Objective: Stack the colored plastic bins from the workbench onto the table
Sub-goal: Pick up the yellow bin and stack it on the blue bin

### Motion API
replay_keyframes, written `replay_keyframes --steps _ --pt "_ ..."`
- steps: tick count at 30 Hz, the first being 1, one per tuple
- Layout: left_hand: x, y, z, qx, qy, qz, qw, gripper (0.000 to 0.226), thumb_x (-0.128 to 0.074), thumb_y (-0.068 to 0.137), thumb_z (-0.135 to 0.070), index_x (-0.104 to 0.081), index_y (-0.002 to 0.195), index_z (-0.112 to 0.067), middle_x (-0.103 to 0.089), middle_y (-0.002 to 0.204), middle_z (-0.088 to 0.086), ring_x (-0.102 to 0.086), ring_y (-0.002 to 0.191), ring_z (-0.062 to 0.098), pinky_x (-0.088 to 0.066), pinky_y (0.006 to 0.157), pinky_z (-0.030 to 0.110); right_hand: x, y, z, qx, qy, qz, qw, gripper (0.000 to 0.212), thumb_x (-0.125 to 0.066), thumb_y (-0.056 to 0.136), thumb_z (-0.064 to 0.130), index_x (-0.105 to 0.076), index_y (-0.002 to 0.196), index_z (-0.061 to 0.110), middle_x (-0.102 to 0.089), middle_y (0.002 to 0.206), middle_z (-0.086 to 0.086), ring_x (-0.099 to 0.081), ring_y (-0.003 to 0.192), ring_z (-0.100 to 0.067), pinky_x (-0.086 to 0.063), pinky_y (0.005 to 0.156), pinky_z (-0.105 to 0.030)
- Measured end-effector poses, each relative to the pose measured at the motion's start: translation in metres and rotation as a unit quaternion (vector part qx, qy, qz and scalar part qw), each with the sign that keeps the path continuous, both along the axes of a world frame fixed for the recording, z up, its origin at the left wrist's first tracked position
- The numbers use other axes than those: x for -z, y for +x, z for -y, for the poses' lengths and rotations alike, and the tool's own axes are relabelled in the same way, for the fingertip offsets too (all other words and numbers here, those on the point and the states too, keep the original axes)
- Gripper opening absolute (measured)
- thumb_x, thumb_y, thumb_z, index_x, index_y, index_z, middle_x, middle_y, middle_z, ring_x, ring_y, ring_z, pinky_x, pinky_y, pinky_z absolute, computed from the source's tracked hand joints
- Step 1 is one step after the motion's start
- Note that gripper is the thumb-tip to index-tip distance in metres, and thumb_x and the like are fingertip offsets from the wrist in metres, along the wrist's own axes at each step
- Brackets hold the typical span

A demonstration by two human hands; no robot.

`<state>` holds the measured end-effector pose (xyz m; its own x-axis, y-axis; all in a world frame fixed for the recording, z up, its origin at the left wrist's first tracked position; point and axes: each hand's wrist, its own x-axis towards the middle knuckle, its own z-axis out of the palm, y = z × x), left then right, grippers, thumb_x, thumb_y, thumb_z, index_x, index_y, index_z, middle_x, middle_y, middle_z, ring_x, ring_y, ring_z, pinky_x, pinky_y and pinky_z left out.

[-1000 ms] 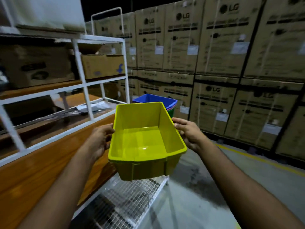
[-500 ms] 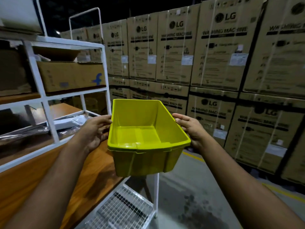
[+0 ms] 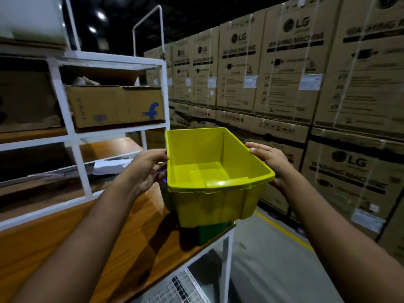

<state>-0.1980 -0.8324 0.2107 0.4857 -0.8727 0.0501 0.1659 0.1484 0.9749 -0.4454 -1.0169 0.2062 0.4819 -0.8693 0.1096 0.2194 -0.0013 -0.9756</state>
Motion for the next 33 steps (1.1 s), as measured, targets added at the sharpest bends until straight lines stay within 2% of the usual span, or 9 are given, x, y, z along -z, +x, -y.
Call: replay_keyframes --steps 6,11,15,17,19,21,27,30,33 --pt "0.007 -0.010 0.057 -0.097 -0.003 0.007 0.995 0.035 -0.044 0.089 -0.003 -0.066 0.116 -0.007 -0.067 0.101 0.006 -0.061 0.079 0.017 -0.051 0.065 0.031 -0.004 0.027 0.094 -0.097 0.002 -0.006 0.995 0.032 -0.054 0.093 -0.002 -0.062 0.124 0.002 -0.074 0.092 -0.011 -0.072 0.067 -0.010 -0.056 0.054 -0.022" --pt "0.014 -0.024 0.091 -0.165 0.014 0.002 0.986 0.032 -0.038 0.092 -0.001 -0.065 0.106 -0.012 -0.065 0.055 -0.008 -0.056 0.046 0.003 -0.048 0.049 0.020 -0.001 0.051 0.150 -0.167 0.006 -0.020 0.986 0.034 -0.052 0.094 -0.002 -0.060 0.127 0.001 -0.077 0.077 -0.001 -0.073 0.069 -0.010 -0.056 0.055 -0.022" --pt "0.025 -0.026 0.111 -0.243 0.023 -0.007 0.970 0.028 -0.041 0.090 -0.001 -0.067 0.085 -0.011 -0.062 0.060 -0.002 -0.050 0.054 0.014 -0.043 0.054 0.027 0.011 0.064 0.180 -0.215 0.015 -0.030 0.976 0.035 -0.051 0.095 -0.002 -0.059 0.129 0.000 -0.075 0.089 -0.007 -0.073 0.074 -0.013 -0.059 0.060 -0.026" --pt "0.033 -0.026 0.112 -0.261 0.031 -0.004 0.965 0.028 -0.043 0.088 -0.002 -0.071 0.087 -0.008 -0.067 0.071 0.004 -0.056 0.059 0.015 -0.044 0.060 0.030 0.018 0.070 0.188 -0.244 0.023 -0.037 0.969 0.036 -0.050 0.096 -0.001 -0.057 0.131 0.000 -0.072 0.097 -0.009 -0.073 0.076 -0.012 -0.059 0.060 -0.026" --pt "0.043 -0.025 0.113 -0.270 0.037 0.000 0.962 0.032 -0.045 0.085 -0.002 -0.077 0.088 -0.009 -0.061 0.084 0.012 -0.050 0.071 0.022 -0.042 0.063 0.032 0.025 0.072 0.193 -0.269 0.036 -0.043 0.962 0.036 -0.049 0.096 -0.001 -0.056 0.131 0.001 -0.070 0.098 -0.009 -0.073 0.072 -0.010 -0.058 0.057 -0.024" --pt "0.053 -0.025 0.116 -0.299 0.035 -0.007 0.954 0.034 -0.045 0.087 0.003 -0.076 0.081 -0.008 -0.067 0.075 0.006 -0.050 0.070 0.020 -0.045 0.060 0.029 0.035 0.076 0.196 -0.283 0.044 -0.045 0.957 0.036 -0.048 0.096 -0.003 -0.054 0.132 0.000 -0.069 0.097 -0.009 -0.073 0.069 -0.009 -0.057 0.054 -0.022" --pt "0.085 -0.026 0.120 -0.314 0.107 0.020 0.943 0.040 -0.042 0.089 0.014 -0.057 0.124 -0.002 -0.070 0.062 0.001 -0.057 0.042 0.007 -0.050 0.047 0.020 0.072 0.083 0.205 -0.290 0.044 -0.094 0.951 0.042 -0.045 0.092 -0.015 -0.049 0.134 -0.009 -0.066 0.104 -0.019 -0.066 0.085 -0.021 -0.060 0.061 -0.024" --pt "0.098 -0.028 0.120 -0.314 0.139 0.030 0.939 0.041 -0.046 0.091 0.013 -0.056 0.128 -0.001 -0.071 0.086 0.010 -0.068 0.056 0.009 -0.054 0.050 0.020 0.088 0.087 0.210 -0.283 0.026 -0.127 0.950 0.045 -0.046 0.086 -0.024 -0.050 0.129 -0.013 -0.064 0.113 -0.025 -0.065 0.086 -0.023 -0.059 0.062 -0.021" --pt "0.114 -0.025 0.121 -0.326 0.182 0.049 0.926 0.041 -0.048 0.092 0.010 -0.053 0.132 0.000 -0.066 0.104 0.019 -0.064 0.073 0.018 -0.055 0.053 0.025 0.101 0.091 0.213 -0.288 0.008 -0.159 0.944 0.045 -0.045 0.084 -0.027 -0.052 0.127 -0.014 -0.063 0.118 -0.027 -0.065 0.090 -0.026 -0.059 0.064 -0.020"
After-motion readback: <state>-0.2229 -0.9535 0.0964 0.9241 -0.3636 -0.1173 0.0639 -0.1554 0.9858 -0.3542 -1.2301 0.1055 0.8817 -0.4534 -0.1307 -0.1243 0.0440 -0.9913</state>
